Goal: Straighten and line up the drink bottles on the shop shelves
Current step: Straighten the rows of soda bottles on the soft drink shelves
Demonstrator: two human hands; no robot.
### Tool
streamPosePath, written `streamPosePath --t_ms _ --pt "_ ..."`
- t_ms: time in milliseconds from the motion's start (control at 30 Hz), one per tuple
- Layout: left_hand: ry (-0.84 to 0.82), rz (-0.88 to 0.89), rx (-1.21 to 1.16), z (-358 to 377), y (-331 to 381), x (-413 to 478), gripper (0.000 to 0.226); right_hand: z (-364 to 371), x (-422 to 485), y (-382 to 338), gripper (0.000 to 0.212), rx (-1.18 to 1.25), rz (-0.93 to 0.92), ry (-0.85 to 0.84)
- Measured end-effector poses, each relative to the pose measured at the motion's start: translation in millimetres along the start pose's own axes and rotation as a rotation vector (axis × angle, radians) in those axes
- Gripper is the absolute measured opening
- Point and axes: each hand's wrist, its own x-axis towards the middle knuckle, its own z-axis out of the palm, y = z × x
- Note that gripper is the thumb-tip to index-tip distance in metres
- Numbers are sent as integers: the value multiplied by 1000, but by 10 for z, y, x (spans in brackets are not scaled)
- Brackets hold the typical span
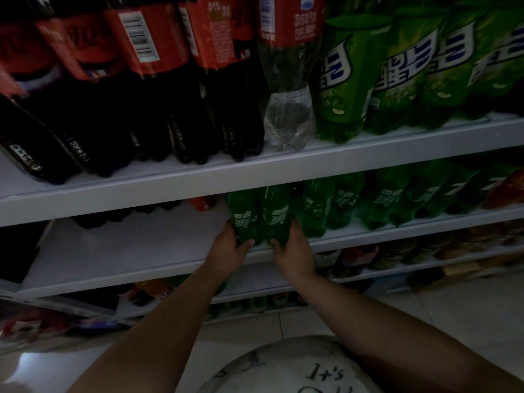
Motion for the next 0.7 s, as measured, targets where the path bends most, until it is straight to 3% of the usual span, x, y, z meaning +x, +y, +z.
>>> streamPosePath --t_ms 133,533,700 --pt "-27 -14 -24 1 28 -1 66 46 -2 -12 69 -41 27 59" --pt "-1 -53 -61 141 145 -2 67 -147 12 3 66 -84 68 16" --pt "28 -61 -93 190 179 -31 67 -430 -108 4 54 -112 -41 58"
